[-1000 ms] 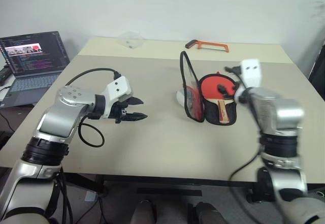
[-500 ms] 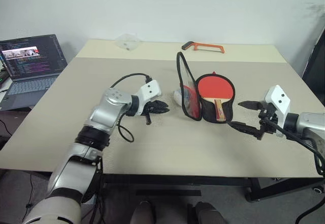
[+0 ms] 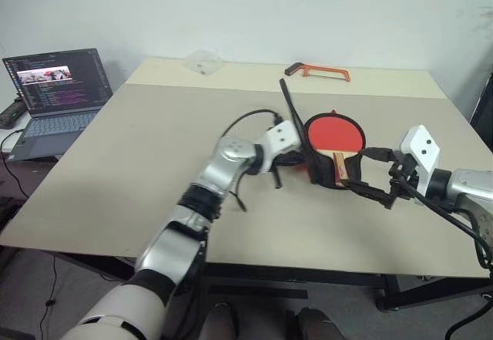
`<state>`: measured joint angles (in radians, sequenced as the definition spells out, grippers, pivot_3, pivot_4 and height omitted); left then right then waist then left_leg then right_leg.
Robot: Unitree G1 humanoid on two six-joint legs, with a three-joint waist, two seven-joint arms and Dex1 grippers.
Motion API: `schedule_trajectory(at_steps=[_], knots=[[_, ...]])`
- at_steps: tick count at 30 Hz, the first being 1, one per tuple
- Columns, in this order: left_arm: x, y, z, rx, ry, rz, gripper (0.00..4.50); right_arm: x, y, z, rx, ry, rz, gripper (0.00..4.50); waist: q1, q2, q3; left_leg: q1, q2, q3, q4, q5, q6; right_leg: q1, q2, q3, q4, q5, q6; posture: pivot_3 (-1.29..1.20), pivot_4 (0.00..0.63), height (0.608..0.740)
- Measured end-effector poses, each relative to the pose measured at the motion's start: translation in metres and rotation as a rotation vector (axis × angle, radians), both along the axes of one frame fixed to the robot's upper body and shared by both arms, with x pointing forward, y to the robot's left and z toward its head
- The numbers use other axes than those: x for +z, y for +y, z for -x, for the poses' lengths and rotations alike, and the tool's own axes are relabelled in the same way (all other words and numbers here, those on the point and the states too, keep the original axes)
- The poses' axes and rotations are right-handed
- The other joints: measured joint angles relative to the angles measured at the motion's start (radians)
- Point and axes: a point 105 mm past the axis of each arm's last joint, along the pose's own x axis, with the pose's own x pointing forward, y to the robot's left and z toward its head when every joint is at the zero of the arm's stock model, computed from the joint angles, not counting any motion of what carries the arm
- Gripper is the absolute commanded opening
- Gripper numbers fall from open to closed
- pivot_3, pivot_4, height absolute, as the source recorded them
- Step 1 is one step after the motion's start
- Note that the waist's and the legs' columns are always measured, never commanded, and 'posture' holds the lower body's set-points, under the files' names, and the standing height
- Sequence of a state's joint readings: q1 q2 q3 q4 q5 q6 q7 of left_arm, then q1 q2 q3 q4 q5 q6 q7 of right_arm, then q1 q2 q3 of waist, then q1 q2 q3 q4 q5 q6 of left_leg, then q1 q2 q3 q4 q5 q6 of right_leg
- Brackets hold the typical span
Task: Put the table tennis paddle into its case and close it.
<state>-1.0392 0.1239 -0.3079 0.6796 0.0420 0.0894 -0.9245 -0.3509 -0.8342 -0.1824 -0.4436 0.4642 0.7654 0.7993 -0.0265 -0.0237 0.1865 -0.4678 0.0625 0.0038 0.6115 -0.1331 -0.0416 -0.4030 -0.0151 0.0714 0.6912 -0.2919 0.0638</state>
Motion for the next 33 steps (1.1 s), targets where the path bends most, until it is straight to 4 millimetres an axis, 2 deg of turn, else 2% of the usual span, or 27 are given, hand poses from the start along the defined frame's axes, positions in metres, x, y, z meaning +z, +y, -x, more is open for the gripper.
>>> schedule_trajectory(at_steps=[3, 6, 8, 11, 13, 15, 17, 20, 22, 24, 26, 27, 30, 33], knots=[[0.006, -0.034, 0.007, -0.025, -0.028, 0.053, 0.03, 0.028, -0.012, -0.008, -0.094, -0.11, -0.038, 4.5, -0.001, 0.0, 0.0, 0.0, 0.0, 0.0, 0.0, 0.0, 0.0, 0.0, 0.0, 0.0, 0.0, 0.0, 0.0, 0.0, 0.15, 0.74], [-0.005, -0.058, 0.017, -0.04, -0.053, 0.02, 0.03, 0.054, -0.027, -0.01, -0.176, -0.197, -0.083, 4.5, -0.003, 0.0, 0.0, 0.0, 0.0, 0.0, -0.001, 0.0, 0.0, 0.0, 0.0, 0.0, -0.001, 0.0, 0.0, 0.0, 0.15, 0.74], [-0.013, -0.064, 0.017, -0.019, -0.045, -0.012, 0.03, 0.057, -0.031, -0.009, -0.2, -0.2, -0.1, 4.5, -0.007, 0.0, 0.0, 0.001, 0.0, 0.0, -0.002, 0.0, 0.0, 0.0, 0.0, 0.0, -0.001, 0.0, 0.0, 0.0, 0.15, 0.74], [-0.023, -0.055, 0.01, 0.038, -0.035, -0.063, 0.03, 0.059, -0.037, -0.009, -0.235, -0.194, -0.116, 4.5, -0.011, 0.001, -0.001, 0.001, 0.0, -0.001, -0.002, 0.0, 0.0, -0.001, 0.001, 0.001, 0.001, 0.0, 0.0, 0.0, 0.15, 0.74], [-0.025, -0.039, 0.003, 0.078, -0.031, -0.083, 0.03, 0.06, -0.038, -0.009, -0.241, -0.183, -0.137, 4.5, -0.013, 0.002, -0.001, 0.002, 0.0, -0.001, -0.002, 0.0, 0.0, -0.001, 0.001, 0.001, 0.001, 0.0, 0.0, 0.0, 0.15, 0.74], [-0.019, -0.016, -0.002, 0.093, -0.019, -0.085, 0.03, 0.055, -0.038, -0.011, -0.258, -0.137, -0.181, 4.5, -0.018, 0.002, -0.001, 0.002, 0.0, -0.001, -0.002, 0.0, 0.0, -0.001, 0.001, 0.001, 0.002, 0.0, -0.001, 0.0, 0.15, 0.74], [0.002, 0.016, -0.005, 0.089, 0.014, -0.042, 0.03, 0.044, -0.045, -0.02, -0.325, -0.058, -0.291, 4.5, -0.025, 0.002, -0.001, 0.002, 0.001, -0.001, -0.002, 0.001, -0.001, -0.001, 0.001, 0.001, 0.004, 0.001, -0.002, 0.0, 0.15, 0.74], [0.033, 0.051, 0.001, 0.049, 0.014, 0.004, 0.03, 0.017, -0.058, -0.037, -0.45, 0.071, -0.414, 4.5, -0.026, 0.002, -0.001, 0.002, 0.001, -0.001, -0.002, 0.002, -0.003, -0.001, 0.001, 0.0, 0.005, 0.002, -0.004, 0.0, 0.15, 0.74], [0.043, 0.073, 0.003, 0.052, 0.013, -0.003, 0.03, 0.0, -0.055, -0.045, -0.482, 0.17, -0.527, 4.5, -0.025, 0.002, -0.001, 0.002, 0.0, -0.001, -0.002, 0.002, -0.003, 0.0, 0.001, 0.0, 0.005, 0.002, -0.004, 0.0, 0.15, 0.74], [0.037, 0.107, 0.006, 0.076, 0.051, -0.042, 0.03, -0.017, -0.043, -0.051, -0.476, 0.288, -0.653, 4.5, -0.03, 0.003, -0.001, 0.003, 0.001, -0.001, -0.002, 0.002, -0.003, 0.0, 0.001, 0.0, 0.005, 0.002, -0.005, 0.0, 0.15, 0.74], [0.026, 0.133, 0.015, 0.081, 0.128, -0.06, 0.03, -0.036, -0.045, -0.055, -0.531, 0.4, -0.731, 4.5, -0.03, 0.003, -0.001, 0.002, 0.001, -0.001, -0.002, 0.002, -0.003, -0.001, 0.001, 0.0, 0.006, 0.002, -0.005, 0.0, 0.15, 0.74], [0.022, 0.143, 0.026, 0.052, 0.181, -0.063, 0.03, -0.045, -0.05, -0.057, -0.586, 0.452, -0.775, 4.5, -0.03, 0.003, -0.001, 0.002, 0.001, -0.001, -0.002, 0.002, -0.003, -0.001, 0.001, 0.0, 0.006, 0.002, -0.005, 0.0, 0.15, 0.74], [0.02, 0.166, 0.058, -0.022, 0.265, -0.105, 0.03, -0.062, -0.06, -0.061, -0.686, 0.545, -0.863, 4.5, -0.027, 0.003, -0.001, 0.002, 0.002, -0.001, -0.003, 0.002, -0.003, -0.001, 0.0, -0.001, 0.006, 0.001, -0.006, 0.0, 0.15, 0.74], [0.02, 0.184, 0.063, 0.031, 0.276, -0.132, 0.03, -0.079, -0.056, -0.06, -0.709, 0.633, -0.917, 4.5, -0.018, 0.003, -0.001, 0.002, 0.002, -0.001, -0.002, 0.002, -0.003, -0.001, 0.001, -0.002, 0.006, 0.001, -0.006, 0.0, 0.15, 0.74]])
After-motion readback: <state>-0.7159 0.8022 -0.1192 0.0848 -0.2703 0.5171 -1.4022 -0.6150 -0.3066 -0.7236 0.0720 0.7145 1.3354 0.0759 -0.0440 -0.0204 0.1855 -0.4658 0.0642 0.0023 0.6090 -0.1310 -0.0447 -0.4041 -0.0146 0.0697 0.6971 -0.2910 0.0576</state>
